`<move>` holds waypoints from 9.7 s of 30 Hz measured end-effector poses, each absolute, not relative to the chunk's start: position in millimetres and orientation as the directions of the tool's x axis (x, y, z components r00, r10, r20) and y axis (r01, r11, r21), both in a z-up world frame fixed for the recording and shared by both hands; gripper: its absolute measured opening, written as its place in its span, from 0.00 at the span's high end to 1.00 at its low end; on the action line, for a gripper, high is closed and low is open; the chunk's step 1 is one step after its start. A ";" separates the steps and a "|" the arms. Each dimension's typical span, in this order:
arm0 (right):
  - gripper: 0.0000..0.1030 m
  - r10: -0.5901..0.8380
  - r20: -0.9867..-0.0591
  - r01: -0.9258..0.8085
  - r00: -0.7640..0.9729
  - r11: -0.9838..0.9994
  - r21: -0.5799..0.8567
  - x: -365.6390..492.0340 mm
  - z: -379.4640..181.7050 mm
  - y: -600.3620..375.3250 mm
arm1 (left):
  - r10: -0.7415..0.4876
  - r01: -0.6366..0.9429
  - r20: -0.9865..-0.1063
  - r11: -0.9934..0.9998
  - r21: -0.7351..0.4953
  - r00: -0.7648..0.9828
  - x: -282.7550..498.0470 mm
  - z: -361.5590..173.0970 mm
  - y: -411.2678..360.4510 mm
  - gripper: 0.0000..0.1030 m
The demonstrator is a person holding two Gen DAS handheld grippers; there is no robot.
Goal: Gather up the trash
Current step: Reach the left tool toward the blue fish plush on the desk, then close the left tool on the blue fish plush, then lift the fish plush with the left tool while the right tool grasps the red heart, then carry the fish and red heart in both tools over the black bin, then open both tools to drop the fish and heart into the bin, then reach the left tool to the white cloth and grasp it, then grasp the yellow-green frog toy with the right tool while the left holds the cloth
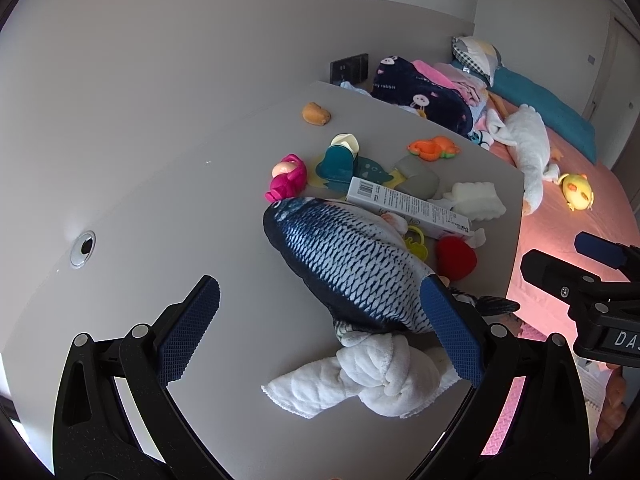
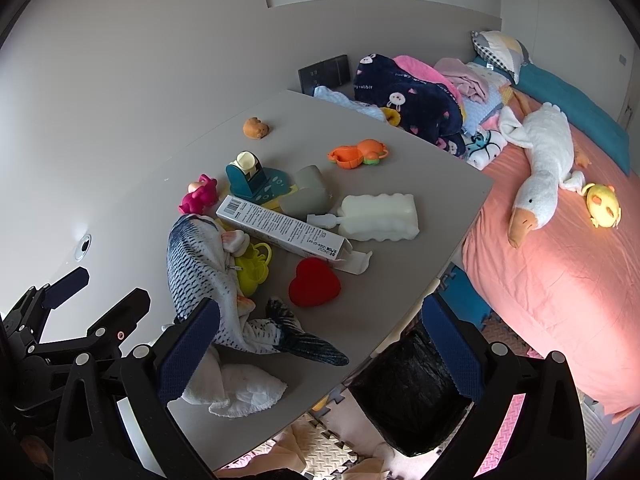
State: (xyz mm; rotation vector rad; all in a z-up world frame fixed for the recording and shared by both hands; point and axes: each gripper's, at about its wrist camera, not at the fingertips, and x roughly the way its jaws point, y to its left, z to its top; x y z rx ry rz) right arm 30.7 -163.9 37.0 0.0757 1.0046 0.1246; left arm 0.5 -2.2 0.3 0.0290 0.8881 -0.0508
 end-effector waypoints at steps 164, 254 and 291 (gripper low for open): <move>0.74 -0.009 -0.824 0.312 0.566 0.928 0.205 -56.4 45.3 -384.6 | -0.511 0.578 -0.672 0.802 -0.150 0.535 -1.2 40.3 -179.1 0.64; 0.17 0.076 -0.850 0.056 0.522 0.991 0.122 19.0 27.3 -275.6 | -0.103 0.088 -0.850 0.994 -0.067 0.516 -20.5 -78.4 -22.5 0.33; 0.17 0.244 -0.889 -0.157 0.388 0.968 0.197 73.2 -19.5 -124.8 | -0.018 -0.103 -0.821 0.990 -0.094 0.571 -36.3 -37.6 111.1 0.47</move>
